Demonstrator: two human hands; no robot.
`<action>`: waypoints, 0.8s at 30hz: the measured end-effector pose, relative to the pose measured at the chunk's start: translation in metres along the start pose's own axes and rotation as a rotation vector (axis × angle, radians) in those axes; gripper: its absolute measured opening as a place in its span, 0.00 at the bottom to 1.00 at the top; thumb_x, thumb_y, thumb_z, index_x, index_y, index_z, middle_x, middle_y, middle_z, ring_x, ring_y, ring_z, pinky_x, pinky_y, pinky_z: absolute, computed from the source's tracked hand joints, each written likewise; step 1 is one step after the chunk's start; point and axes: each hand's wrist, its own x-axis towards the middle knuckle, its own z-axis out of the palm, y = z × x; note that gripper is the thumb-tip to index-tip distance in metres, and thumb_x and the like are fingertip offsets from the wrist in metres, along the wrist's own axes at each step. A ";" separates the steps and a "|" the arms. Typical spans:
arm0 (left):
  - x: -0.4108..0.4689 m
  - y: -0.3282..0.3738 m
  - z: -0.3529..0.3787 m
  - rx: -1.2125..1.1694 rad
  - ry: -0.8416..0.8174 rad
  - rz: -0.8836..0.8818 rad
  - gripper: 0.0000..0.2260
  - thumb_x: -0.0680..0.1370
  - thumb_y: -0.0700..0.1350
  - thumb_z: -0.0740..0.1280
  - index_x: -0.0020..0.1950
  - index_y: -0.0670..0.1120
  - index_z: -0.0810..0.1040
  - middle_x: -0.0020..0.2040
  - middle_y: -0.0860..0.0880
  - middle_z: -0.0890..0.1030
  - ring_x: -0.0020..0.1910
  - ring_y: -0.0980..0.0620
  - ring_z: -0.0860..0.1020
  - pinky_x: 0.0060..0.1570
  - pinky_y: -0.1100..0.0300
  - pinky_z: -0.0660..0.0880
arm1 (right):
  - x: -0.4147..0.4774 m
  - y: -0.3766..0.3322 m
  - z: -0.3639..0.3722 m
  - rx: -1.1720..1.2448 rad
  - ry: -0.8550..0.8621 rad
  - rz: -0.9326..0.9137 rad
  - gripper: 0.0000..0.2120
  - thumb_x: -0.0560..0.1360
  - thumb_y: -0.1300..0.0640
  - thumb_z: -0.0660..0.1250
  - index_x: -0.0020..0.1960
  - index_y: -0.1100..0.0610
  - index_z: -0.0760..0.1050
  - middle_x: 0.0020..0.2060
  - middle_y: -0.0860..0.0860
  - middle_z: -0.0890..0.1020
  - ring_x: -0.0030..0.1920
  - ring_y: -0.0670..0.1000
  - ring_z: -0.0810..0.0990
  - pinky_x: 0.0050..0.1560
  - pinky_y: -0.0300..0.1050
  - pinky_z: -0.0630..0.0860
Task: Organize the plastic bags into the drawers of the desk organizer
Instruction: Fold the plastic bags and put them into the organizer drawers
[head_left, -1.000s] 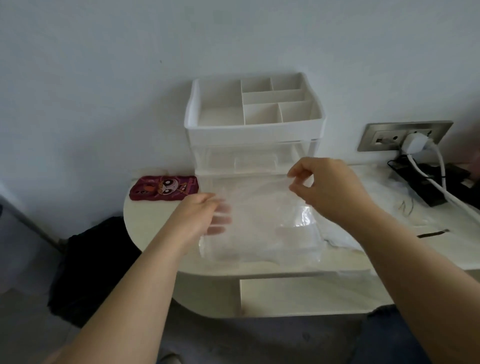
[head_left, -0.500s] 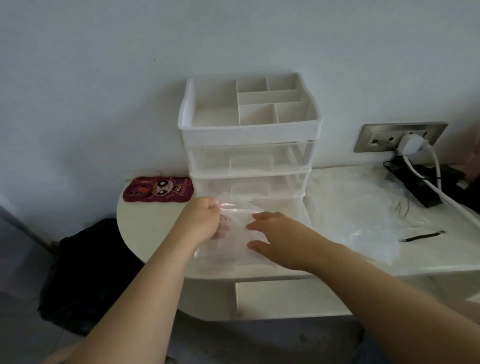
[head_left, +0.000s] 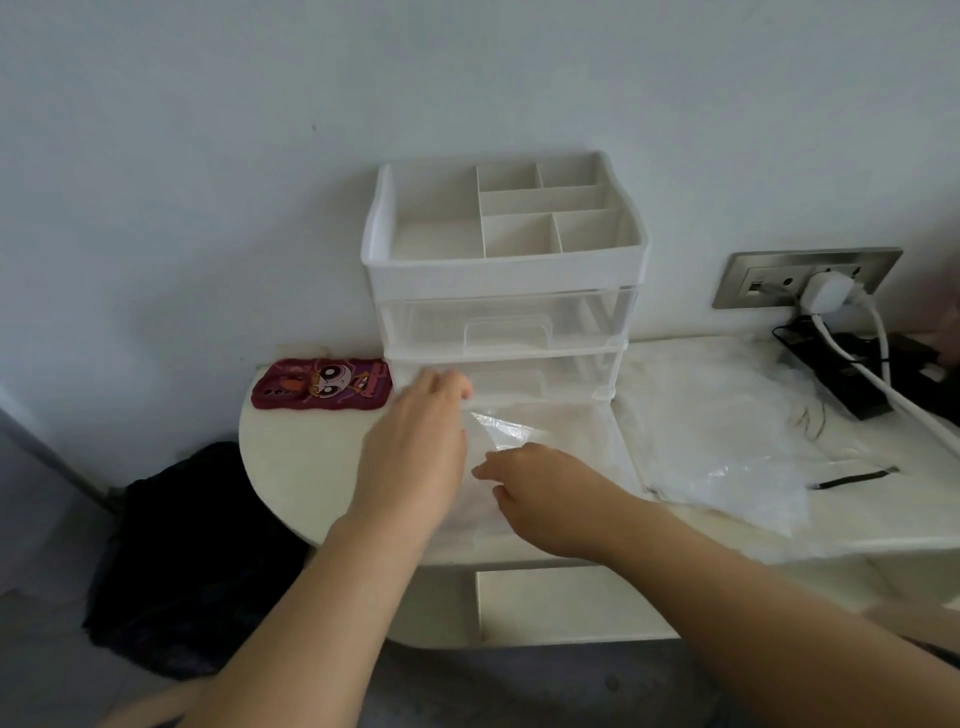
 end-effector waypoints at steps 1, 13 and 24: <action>-0.002 0.002 0.004 -0.051 -0.099 0.014 0.13 0.76 0.40 0.64 0.60 0.50 0.72 0.56 0.52 0.74 0.52 0.51 0.75 0.49 0.56 0.73 | 0.000 -0.001 -0.001 -0.040 0.005 0.001 0.21 0.80 0.60 0.53 0.71 0.52 0.67 0.66 0.51 0.74 0.64 0.55 0.72 0.64 0.49 0.68; 0.005 0.001 0.024 -0.044 -0.656 -0.051 0.25 0.76 0.47 0.69 0.71 0.48 0.68 0.71 0.48 0.65 0.66 0.48 0.69 0.64 0.58 0.67 | -0.002 0.012 -0.028 -0.495 0.210 0.235 0.04 0.76 0.57 0.62 0.49 0.52 0.75 0.48 0.48 0.80 0.53 0.53 0.71 0.46 0.45 0.58; 0.016 0.001 0.035 -0.034 -0.629 -0.101 0.28 0.75 0.55 0.68 0.71 0.47 0.65 0.69 0.46 0.69 0.66 0.44 0.67 0.60 0.54 0.68 | 0.011 0.022 -0.014 -0.045 -0.157 0.185 0.30 0.74 0.44 0.67 0.70 0.58 0.65 0.68 0.56 0.68 0.69 0.55 0.65 0.67 0.47 0.64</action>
